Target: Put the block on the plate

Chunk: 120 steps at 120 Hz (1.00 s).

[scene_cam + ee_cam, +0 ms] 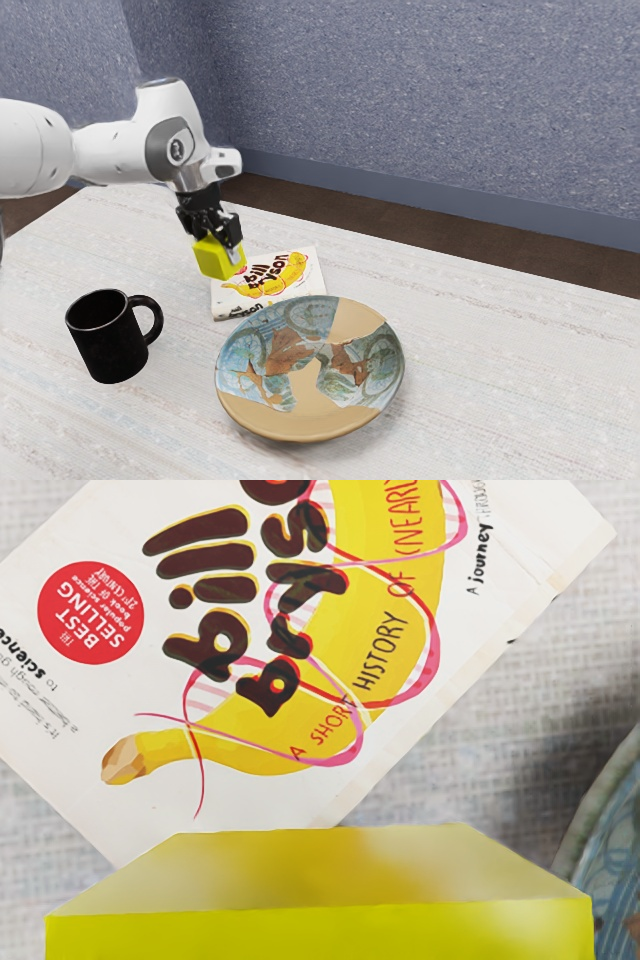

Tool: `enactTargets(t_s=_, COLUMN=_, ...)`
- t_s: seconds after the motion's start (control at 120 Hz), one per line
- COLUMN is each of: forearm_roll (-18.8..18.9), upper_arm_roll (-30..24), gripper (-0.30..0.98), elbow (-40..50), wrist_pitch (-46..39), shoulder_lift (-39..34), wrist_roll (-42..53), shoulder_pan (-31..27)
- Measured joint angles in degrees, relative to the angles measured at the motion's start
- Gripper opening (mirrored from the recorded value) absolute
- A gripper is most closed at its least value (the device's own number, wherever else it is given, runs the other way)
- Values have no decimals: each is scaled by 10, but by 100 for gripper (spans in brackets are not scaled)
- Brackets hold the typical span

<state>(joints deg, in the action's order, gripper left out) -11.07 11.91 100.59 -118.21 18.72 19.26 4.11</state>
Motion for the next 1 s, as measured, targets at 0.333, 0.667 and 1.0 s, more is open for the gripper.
enactTargets(t_s=0.333, forearm_roll=23, upper_arm_roll=-6, gripper=39, elbow=41, wrist_pitch=29, shoulder_lift=-39, wrist_roll=0, shoulder_pan=85)
enactTargets(t_s=0.667, forearm_roll=41, upper_arm_roll=-42, gripper=40, elbow=58, wrist_pitch=55, shoulder_lift=-37, wrist_roll=2, shoulder_pan=130)
enactTargets(t_s=1.0, forearm_roll=43, upper_arm_roll=-63, gripper=40, elbow=59, wrist_pitch=28, shoulder_lift=15, wrist_roll=3, shoulder_pan=154)
